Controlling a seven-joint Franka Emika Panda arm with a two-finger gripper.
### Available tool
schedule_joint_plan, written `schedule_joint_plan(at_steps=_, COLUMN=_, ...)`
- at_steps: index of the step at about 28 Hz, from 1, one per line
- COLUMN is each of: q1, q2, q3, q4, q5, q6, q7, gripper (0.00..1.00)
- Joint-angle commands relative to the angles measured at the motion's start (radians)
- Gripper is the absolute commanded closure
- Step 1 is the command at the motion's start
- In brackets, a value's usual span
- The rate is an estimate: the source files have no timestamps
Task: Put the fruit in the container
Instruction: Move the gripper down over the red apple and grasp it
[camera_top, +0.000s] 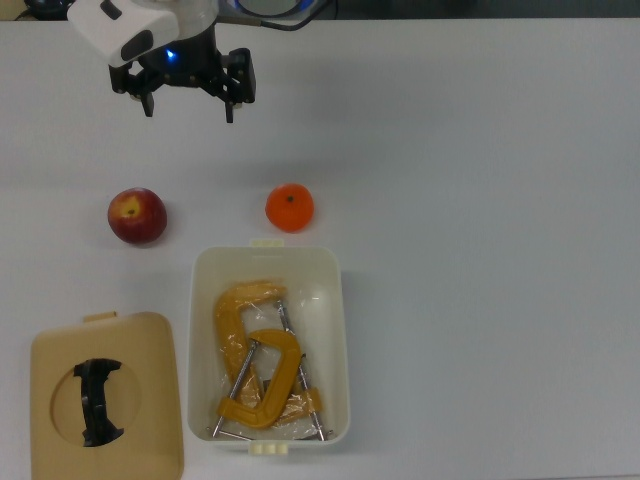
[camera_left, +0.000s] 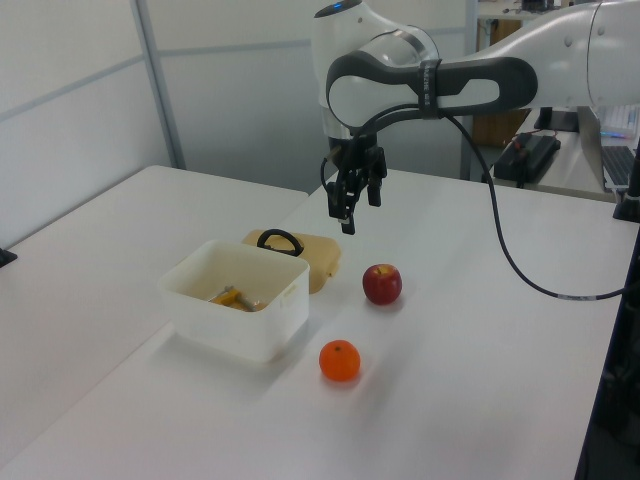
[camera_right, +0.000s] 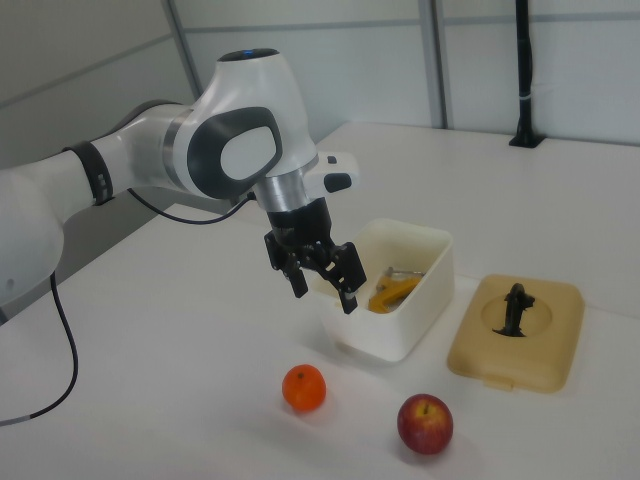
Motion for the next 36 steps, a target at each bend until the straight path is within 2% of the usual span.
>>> schedule_joint_plan(at_steps=1, q1=0.012, q2=-0.011, q3=-0.024, q4=-0.012, q5=0.029, q6=-0.001, q7=-0.032, gripper=0.00)
schedule_joint_plan(at_steps=10, q1=-0.025, q2=-0.002, q3=-0.028, q4=-0.061, q5=0.059, q6=0.127, q7=-0.032, gripper=0.00)
schedule_joint_plan(at_steps=24, q1=-0.030, q2=0.015, q3=-0.113, q4=-0.127, q5=0.056, q6=0.177, q7=-0.129, gripper=0.00)
schedule_joint_plan(at_steps=36, q1=-0.031, q2=0.042, q3=-0.133, q4=-0.235, q5=0.047, q6=0.332, q7=-0.128, gripper=0.00)
